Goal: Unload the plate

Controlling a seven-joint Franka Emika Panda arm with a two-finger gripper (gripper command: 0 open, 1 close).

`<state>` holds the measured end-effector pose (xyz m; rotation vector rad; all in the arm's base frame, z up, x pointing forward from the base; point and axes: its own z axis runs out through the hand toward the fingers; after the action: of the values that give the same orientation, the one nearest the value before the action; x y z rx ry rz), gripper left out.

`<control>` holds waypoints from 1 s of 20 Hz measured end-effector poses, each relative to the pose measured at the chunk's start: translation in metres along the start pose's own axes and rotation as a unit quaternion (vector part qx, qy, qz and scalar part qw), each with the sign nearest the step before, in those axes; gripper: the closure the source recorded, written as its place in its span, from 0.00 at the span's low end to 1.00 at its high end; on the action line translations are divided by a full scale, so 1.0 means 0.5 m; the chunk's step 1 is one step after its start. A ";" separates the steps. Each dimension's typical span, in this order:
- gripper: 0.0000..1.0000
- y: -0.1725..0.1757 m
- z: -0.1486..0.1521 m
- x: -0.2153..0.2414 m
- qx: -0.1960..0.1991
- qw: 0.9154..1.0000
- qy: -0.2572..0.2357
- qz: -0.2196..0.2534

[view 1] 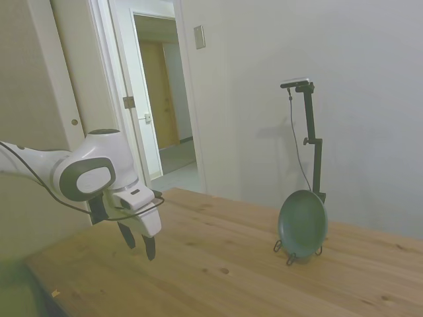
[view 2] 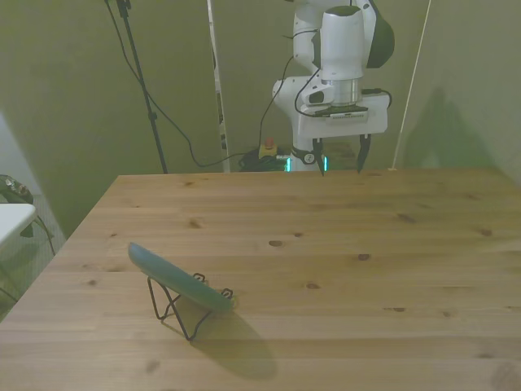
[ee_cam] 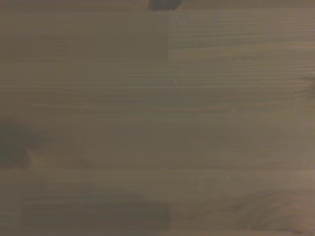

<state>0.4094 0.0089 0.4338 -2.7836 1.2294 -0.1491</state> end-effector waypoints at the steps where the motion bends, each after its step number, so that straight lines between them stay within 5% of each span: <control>1: 0.00 0.000 0.001 0.000 -0.001 1.000 0.001 -0.001; 7: 0.00 0.069 -0.092 0.115 -0.017 0.996 0.051 0.065; 13: 0.00 0.199 -0.237 0.320 0.003 0.980 0.091 0.176; 20: 0.00 0.263 -0.250 0.576 -0.006 0.961 0.107 0.254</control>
<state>0.4905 -0.2984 0.5559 -2.4034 1.9506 -0.4057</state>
